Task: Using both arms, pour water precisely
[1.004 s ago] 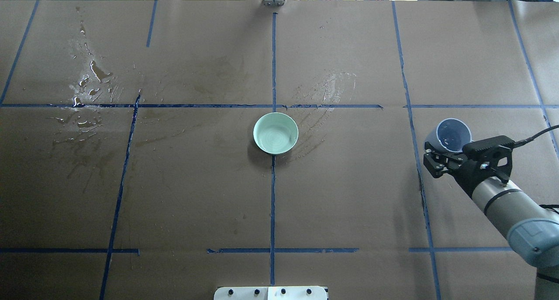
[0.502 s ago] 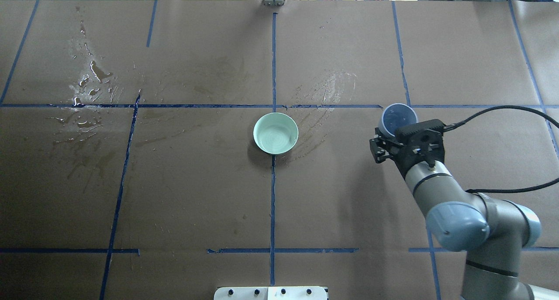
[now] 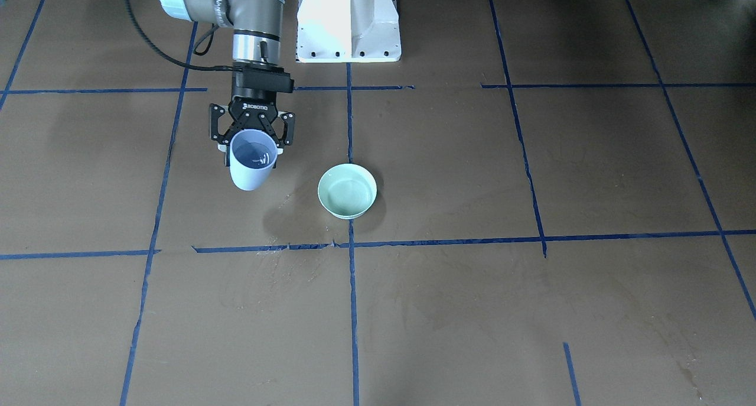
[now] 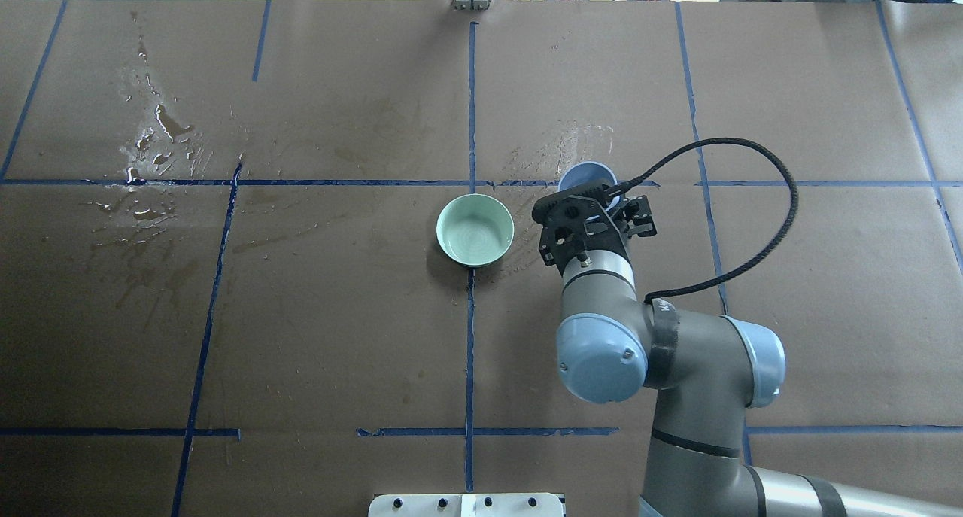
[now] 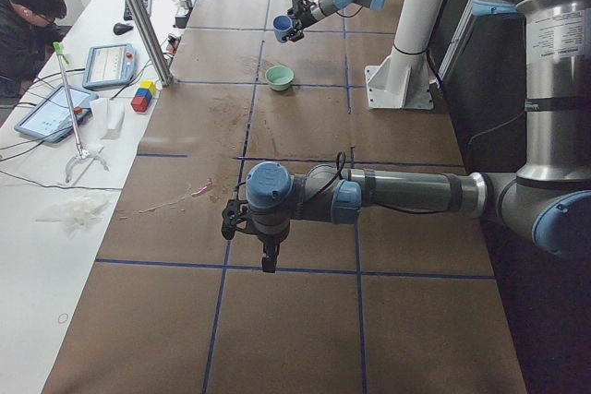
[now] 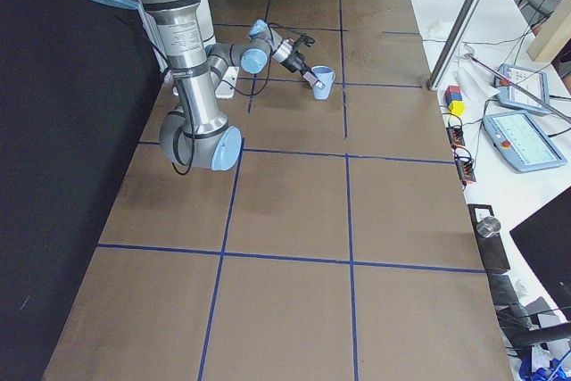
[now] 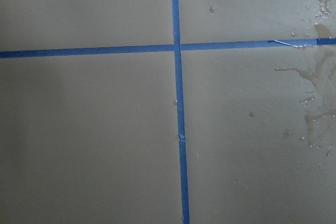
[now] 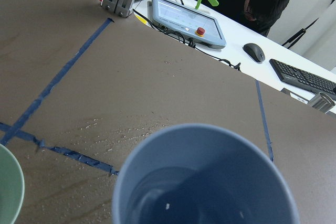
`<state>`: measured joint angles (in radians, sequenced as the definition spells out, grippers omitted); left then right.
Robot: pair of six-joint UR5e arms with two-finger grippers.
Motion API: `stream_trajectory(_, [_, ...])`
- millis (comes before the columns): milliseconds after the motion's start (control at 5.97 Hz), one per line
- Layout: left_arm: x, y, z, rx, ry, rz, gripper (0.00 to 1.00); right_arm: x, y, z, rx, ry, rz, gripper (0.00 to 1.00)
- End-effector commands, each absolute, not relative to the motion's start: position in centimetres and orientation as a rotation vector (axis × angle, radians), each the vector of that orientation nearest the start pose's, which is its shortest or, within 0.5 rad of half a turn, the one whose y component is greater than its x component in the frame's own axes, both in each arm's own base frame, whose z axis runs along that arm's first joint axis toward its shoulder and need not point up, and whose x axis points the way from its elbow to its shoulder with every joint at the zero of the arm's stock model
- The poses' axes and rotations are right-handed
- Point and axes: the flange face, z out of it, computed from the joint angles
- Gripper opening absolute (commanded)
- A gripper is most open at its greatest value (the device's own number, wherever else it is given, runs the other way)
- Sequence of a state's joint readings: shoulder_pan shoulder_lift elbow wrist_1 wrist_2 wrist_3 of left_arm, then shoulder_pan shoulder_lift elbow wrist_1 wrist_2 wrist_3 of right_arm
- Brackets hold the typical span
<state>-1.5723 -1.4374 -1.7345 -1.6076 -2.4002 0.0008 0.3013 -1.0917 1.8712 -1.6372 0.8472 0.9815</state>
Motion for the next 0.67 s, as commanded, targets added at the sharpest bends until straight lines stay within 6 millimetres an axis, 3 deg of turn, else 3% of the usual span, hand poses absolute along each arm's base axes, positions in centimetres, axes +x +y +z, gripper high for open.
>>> stream_trajectory(0, [-6.0,-43.9,63.5,0.058,0.833,0.025,1.00,-52.9,-37.5,23.7,0.942,-0.170,-0.151,0.00])
stream_trajectory(335, [-6.0,-44.0,64.1,0.046,0.834,0.020,1.00,-57.1,-38.9,22.9,0.942,-0.121,-0.168,0.00])
stream_trajectory(502, [-6.0,-44.2,64.7,0.037,0.834,0.019,1.00,-57.3,-38.9,22.7,0.955,-0.070,-0.260,0.00])
